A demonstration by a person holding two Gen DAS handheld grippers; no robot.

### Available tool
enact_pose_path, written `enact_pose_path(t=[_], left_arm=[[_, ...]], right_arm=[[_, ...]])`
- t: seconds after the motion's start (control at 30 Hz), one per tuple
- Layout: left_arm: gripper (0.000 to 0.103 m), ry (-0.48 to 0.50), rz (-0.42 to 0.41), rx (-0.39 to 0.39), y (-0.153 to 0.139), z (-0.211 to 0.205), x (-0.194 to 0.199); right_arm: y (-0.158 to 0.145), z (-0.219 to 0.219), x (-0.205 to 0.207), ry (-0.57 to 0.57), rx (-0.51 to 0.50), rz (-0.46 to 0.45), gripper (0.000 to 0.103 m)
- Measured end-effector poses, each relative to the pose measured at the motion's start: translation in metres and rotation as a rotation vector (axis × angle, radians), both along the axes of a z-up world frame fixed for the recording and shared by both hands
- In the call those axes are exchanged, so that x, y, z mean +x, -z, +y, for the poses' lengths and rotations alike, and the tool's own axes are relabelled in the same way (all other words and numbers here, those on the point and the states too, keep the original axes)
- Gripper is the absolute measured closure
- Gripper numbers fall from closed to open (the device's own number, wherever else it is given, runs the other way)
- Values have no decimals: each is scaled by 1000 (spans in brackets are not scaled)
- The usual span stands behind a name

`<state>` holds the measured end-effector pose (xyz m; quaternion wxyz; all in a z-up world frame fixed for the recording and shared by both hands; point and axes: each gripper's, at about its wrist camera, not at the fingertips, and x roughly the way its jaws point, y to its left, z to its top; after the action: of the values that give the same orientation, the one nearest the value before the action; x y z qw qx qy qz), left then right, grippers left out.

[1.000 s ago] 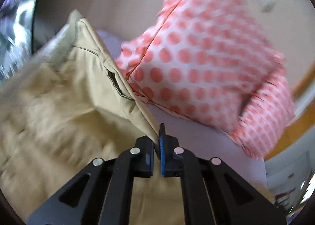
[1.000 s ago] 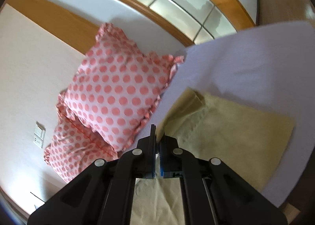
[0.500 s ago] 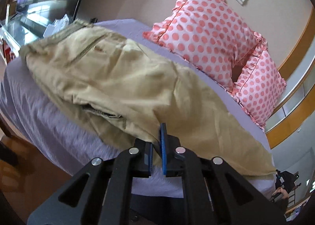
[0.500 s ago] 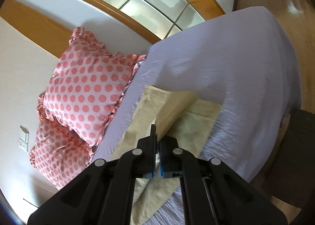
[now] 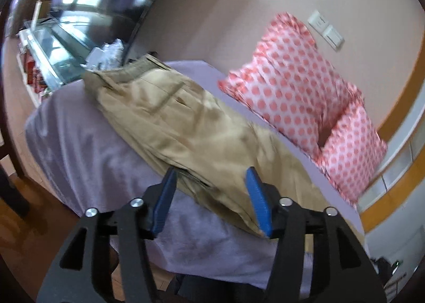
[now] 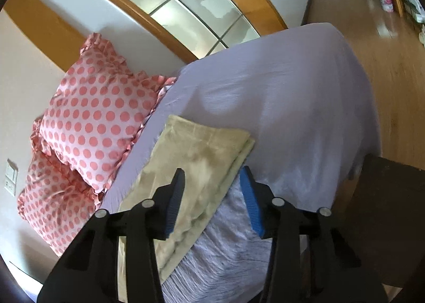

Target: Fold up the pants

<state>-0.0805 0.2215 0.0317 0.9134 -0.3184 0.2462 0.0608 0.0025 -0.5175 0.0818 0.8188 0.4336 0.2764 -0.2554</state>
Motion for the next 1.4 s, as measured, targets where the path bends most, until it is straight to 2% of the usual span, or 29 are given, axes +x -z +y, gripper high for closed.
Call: enact_pose_path(t=[0.07,0.13,0.27,0.33,0.4,0.53,0.63,0.7,0.77,0.8,0.83,0.9,0.93,0.97,1.03,1.13,1.23,1.3,1.4], left_arm=[[43,-4,6,-4,1,2,0],[38,4,16,0,2,1,0],[20,4,34,11,5,0,-1],[18,0,36,23,6,-1,-4],[18,8,30,22,6,0,-5],[18,13,33,23,7,-3,-6],[15,19,35,26,8,-6,-5],[11,17,40,29,9,-6,-5],[11,20,42,28,9,-4,-4],[11,17,44,30,9,-4,-4],[11,17,52,34,9,-4,-4],[11,11,54,46,9,0,-2],[11,5,57,50,9,2,0],[11,-1,62,49,10,5,3],[12,-17,69,38,11,12,8],[15,-53,93,38,15,19,19],[15,-76,102,82,13,19,26],[16,-76,119,104,11,17,32],[16,-54,144,94,10,19,44]], right_arm=[[8,7,8,-49,10,-11,81],[13,9,16,-80,-3,-18,95],[5,9,27,-102,-32,-78,98],[-12,21,38,-154,-53,-132,98],[-40,51,58,-267,-83,-208,98],[-82,151,95,-598,-105,-348,98],[-90,263,115,-952,-82,-393,98],[-77,323,120,-1153,-92,-323,98],[-52,381,118,-1364,-140,-167,92],[-39,400,113,-1445,-155,-95,91],[-32,407,109,-1478,-159,-63,87],[-27,404,100,-1481,-150,-58,66],[-29,400,100,-1468,-137,-74,46],[-33,393,99,-1443,-121,-101,34],[-38,379,100,-1400,-88,-141,32],[-39,360,106,-1333,-30,-150,28],[-31,357,111,-1293,24,-138,27],[-26,358,117,-1290,53,-123,27],[-23,363,116,-1298,62,-113,27]])
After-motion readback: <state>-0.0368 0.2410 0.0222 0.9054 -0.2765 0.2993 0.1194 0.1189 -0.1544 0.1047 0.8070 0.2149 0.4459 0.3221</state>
